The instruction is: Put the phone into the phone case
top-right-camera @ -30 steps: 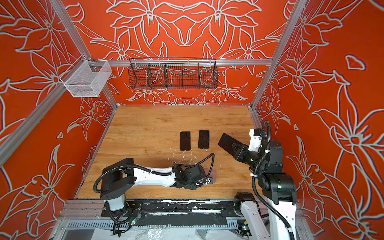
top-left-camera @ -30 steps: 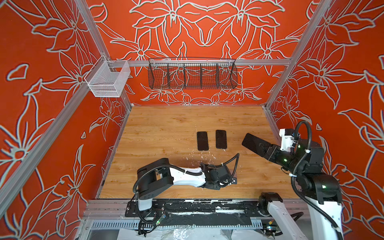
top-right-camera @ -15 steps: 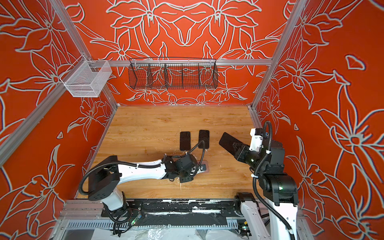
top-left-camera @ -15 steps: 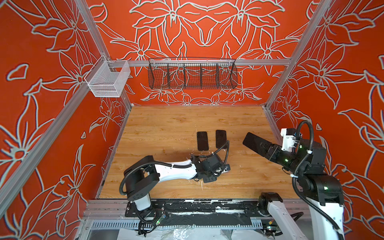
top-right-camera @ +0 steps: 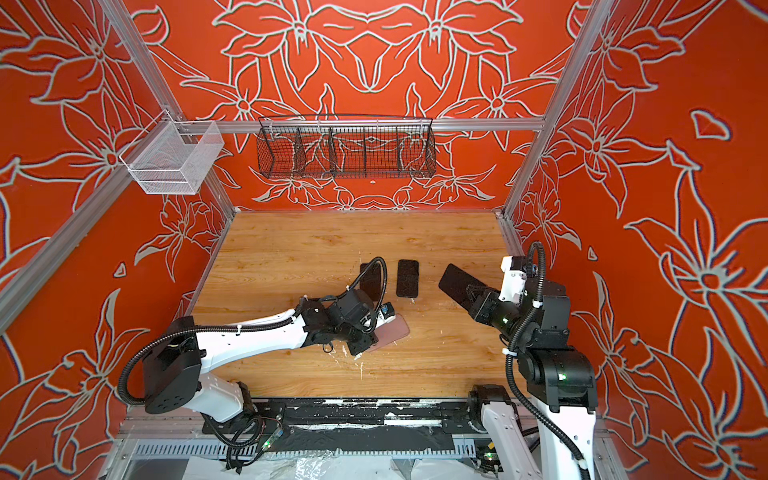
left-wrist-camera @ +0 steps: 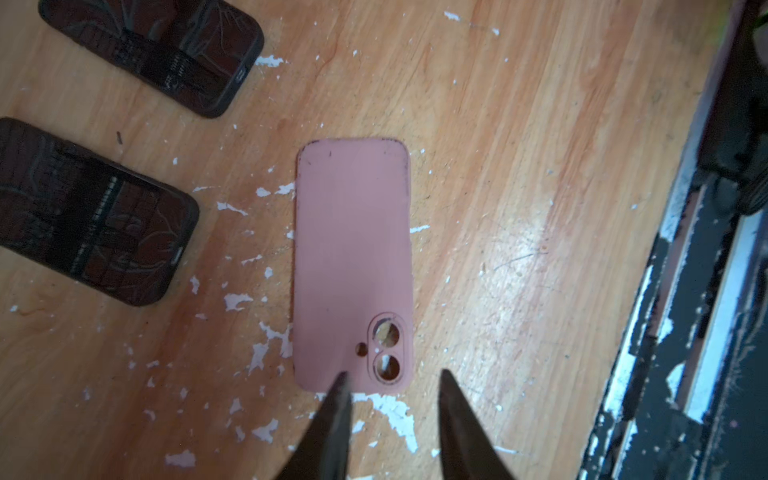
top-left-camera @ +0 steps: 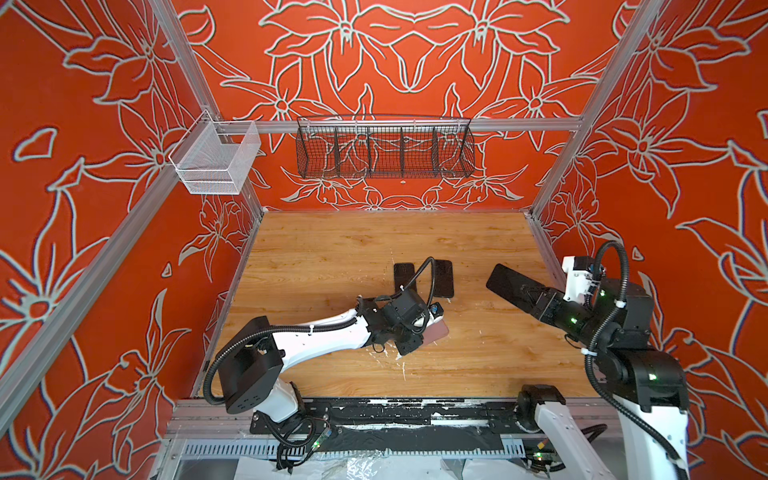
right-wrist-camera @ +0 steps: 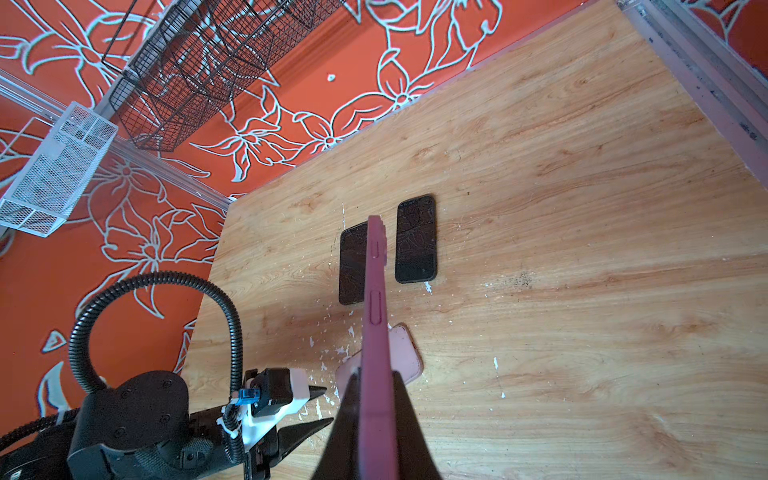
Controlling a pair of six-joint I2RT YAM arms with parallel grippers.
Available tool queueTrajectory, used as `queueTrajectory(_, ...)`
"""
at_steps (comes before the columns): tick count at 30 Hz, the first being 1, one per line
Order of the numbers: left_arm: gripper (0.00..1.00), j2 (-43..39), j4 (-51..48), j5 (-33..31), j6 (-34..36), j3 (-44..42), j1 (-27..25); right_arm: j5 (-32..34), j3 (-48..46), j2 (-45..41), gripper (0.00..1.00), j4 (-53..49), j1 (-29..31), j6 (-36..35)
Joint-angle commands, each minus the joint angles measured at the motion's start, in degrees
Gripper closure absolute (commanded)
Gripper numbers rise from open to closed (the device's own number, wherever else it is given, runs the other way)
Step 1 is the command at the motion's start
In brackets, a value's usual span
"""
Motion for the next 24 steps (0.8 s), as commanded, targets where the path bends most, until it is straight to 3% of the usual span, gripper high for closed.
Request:
queueTrajectory(1, 0.53, 3.9, -6.02, -5.03, -2.92, 2.64, -4.25, 0.96, 1.68, -0.71, 1.0, 2.73, -0.32, -0.19)
queueTrajectory(7, 0.51, 14.25, -12.96, -8.98, -8.29, 9.34, -6.97, 0.72, 1.41, -0.9, 1.0, 3.08, -0.25, -0.09)
queueTrajectory(15, 0.51, 20.34, -16.42, -13.67, -10.94, 15.28, -6.97, 0.18, 1.44, -0.79, 1.0, 3.55, -0.33, 0.0)
queueTrajectory(24, 0.57, 24.41, -18.17, -11.41, -9.06, 17.57, -6.88, -0.04, 1.14, -0.35, 1.0, 4.22, -0.23, 0.09)
